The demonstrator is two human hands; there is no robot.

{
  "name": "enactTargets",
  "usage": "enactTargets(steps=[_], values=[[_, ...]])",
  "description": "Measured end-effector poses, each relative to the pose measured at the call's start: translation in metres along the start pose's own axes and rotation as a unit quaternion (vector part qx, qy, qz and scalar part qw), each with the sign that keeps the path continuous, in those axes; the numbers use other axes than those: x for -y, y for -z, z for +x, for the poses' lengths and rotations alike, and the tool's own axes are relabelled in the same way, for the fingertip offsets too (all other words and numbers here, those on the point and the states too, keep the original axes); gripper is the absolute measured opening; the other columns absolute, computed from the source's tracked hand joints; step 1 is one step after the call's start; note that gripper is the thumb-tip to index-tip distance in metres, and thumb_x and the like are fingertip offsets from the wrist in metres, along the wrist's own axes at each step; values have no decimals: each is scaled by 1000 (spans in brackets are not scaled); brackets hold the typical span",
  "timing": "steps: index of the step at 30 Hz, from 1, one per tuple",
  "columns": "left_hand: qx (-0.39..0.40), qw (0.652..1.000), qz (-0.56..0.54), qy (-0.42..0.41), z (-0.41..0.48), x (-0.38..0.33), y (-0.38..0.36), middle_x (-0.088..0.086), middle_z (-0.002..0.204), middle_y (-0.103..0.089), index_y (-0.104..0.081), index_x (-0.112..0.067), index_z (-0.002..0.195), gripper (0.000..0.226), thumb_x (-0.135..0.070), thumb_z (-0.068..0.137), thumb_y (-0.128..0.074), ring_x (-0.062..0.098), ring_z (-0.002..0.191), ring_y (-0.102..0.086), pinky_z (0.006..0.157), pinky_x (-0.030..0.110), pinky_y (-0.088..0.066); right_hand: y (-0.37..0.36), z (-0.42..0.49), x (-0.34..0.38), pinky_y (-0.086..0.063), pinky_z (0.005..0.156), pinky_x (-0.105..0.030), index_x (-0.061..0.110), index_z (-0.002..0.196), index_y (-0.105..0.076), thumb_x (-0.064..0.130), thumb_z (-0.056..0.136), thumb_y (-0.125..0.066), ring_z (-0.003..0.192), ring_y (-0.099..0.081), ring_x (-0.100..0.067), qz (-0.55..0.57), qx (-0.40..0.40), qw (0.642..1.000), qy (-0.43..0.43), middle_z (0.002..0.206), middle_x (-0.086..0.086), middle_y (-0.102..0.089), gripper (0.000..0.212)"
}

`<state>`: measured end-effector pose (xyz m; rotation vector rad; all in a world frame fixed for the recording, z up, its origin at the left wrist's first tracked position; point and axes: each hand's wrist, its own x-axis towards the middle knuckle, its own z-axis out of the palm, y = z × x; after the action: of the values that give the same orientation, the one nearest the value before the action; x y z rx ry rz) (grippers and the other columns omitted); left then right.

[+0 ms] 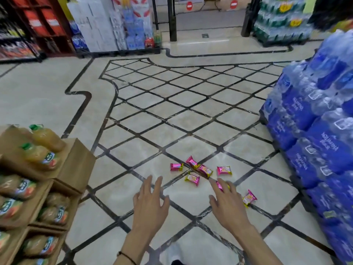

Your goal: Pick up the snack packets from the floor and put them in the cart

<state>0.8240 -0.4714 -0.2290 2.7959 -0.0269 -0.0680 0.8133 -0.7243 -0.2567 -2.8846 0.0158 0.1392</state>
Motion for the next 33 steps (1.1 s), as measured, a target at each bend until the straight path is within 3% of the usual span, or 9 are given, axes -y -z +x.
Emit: enactTargets(steps=[6, 10, 13, 19, 24, 33], values=[[10, 997, 59, -58, 120, 8, 9, 13, 152, -44, -45, -22, 148, 62, -40, 91, -61, 34, 140, -43, 103, 55, -44, -2, 89, 17, -55, 84, -52, 21, 140, -54, 33, 91, -63, 126, -51, -39, 9, 5, 1000, -25, 140, -6, -57, 51], [41, 993, 75, -85, 192, 0, -8, 12, 152, -45, -43, -22, 147, 62, -38, 90, -62, 33, 140, -42, 103, 56, -42, -12, 155, 9, -53, 88, -52, 22, 144, -50, 33, 92, -62, 131, -47, -39, 12, 25, 999, -36, 145, -5, -52, 54], [61, 993, 69, -77, 246, -12, -23, 8, 158, -37, -37, -23, 151, 61, -38, 95, -55, 30, 145, -33, 111, 55, -34, -26, 212, -6, -51, 91, -53, 22, 148, -45, 32, 91, -65, 134, -43, -40, 14, 50, 998, -29, 148, -6, -49, 61], [108, 988, 62, -92, 357, -39, -61, 6, 162, -29, -31, -23, 155, 61, -39, 99, -49, 27, 148, -26, 115, 50, -28, -60, 320, -36, -53, 82, -51, 22, 144, -47, 30, 84, -70, 129, -46, -39, 25, 90, 994, -48, 144, -7, -52, 64], [126, 981, 71, -130, 438, -32, -124, 12, 153, -43, -44, -19, 145, 58, -34, 91, -56, 31, 138, -39, 105, 55, -41, -105, 391, -66, -52, 87, -54, 22, 148, -42, 28, 89, -67, 134, -41, -40, 44, 98, 993, -45, 149, -8, -47, 64], [237, 956, 111, -134, 529, 45, -320, 12, 161, -26, -29, -29, 155, 65, -31, 96, -56, 34, 148, -22, 111, 64, -31, -290, 487, -116, -47, 96, -57, 21, 149, -42, 26, 88, -66, 139, -36, -40, 46, 125, 989, -58, 156, -8, -38, 66]])
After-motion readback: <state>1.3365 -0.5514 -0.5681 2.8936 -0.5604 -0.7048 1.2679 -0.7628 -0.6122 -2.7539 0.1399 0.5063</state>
